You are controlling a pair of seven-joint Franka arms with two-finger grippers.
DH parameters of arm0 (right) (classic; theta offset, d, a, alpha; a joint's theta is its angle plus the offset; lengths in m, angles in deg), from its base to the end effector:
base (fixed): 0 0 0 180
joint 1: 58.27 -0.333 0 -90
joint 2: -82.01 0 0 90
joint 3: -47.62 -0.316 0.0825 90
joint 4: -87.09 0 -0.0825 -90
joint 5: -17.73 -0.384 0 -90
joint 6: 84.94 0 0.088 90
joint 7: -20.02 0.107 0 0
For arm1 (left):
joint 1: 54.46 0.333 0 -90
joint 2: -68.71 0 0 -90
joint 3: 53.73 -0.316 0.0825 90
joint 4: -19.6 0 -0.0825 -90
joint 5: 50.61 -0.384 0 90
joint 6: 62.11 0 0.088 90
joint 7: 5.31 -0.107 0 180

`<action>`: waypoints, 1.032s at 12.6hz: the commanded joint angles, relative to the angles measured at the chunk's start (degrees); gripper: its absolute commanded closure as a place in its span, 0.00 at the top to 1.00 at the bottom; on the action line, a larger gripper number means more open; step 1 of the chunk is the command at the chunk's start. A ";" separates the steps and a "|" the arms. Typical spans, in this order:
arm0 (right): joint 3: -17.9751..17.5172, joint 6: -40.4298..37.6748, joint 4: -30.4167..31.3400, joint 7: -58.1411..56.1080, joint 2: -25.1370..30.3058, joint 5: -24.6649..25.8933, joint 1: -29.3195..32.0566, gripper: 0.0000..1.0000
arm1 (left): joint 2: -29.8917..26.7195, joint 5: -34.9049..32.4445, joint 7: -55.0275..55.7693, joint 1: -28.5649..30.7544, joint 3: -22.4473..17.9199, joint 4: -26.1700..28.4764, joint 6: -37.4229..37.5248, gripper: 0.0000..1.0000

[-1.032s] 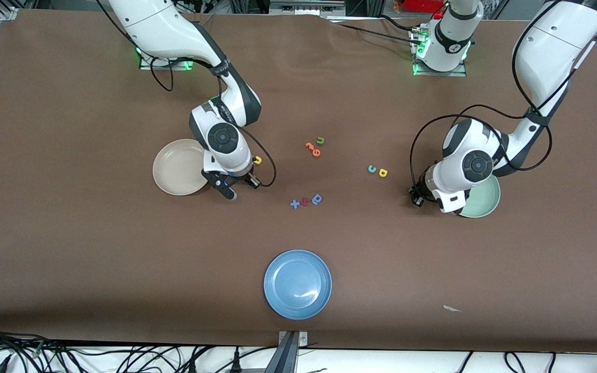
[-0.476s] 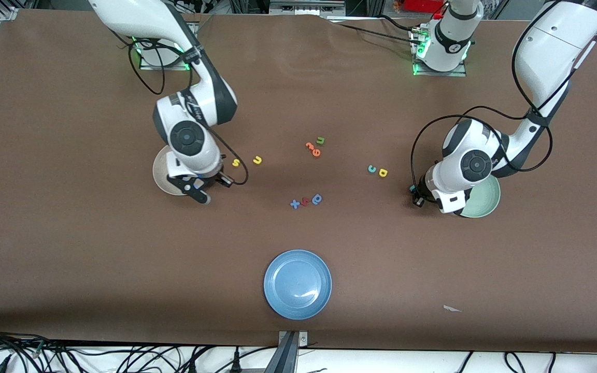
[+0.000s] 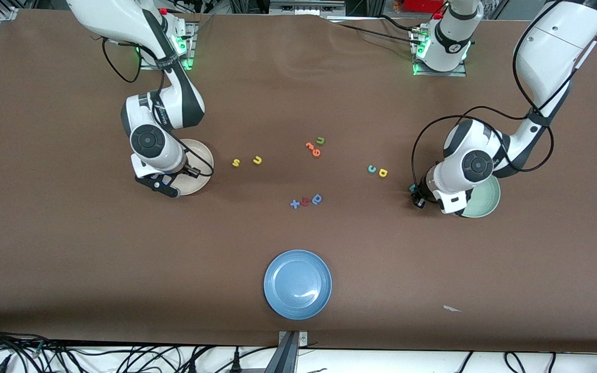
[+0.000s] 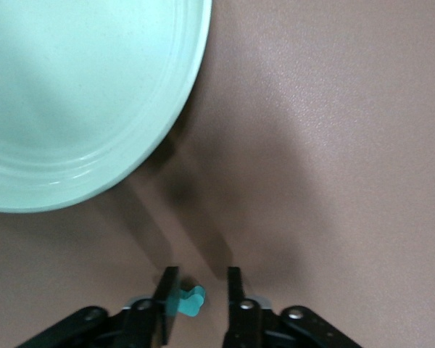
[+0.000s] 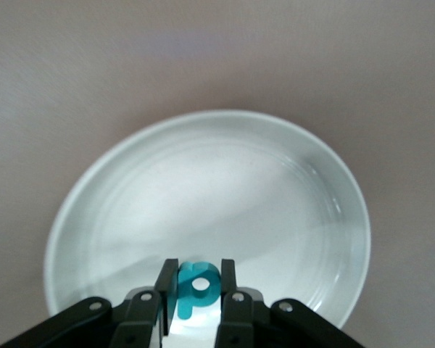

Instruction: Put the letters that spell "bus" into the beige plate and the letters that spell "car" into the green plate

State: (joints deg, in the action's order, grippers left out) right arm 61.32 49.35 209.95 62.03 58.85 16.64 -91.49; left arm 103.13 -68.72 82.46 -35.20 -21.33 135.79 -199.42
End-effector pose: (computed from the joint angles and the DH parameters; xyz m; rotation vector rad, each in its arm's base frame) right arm 0.5181 0.1819 0.2023 2.9081 -0.5859 -0.1838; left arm 0.5693 -0.1305 0.1794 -2.6466 -1.6523 0.2465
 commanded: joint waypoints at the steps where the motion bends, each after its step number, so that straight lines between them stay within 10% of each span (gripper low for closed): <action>1: 0.00 3.00 3.52 -0.97 2.15 -0.84 -0.27 0.83 | 0.04 -1.41 1.87 -0.11 0.12 -0.70 0.64 0.54; 3: -0.35 1.69 2.74 -0.79 4.16 -0.84 -0.35 1.00 | 0.12 -1.40 3.01 -0.63 0.12 -0.52 0.64 0.54; 12: -13.17 -2.38 -8.60 9.30 -0.64 -3.39 -1.32 0.99 | 1.09 -2.11 3.19 -1.16 -0.06 -0.26 0.64 0.53; 13: -13.18 -1.06 -8.26 10.36 -1.71 -3.39 -1.32 0.84 | 1.09 -2.11 3.19 -1.07 -0.06 -0.26 0.64 0.51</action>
State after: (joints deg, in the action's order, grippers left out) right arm 49.11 46.66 203.58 71.19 60.46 14.03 -92.83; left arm 103.67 -68.72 84.29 -36.35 -21.35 136.03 -199.30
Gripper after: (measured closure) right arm 0.009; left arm 0.476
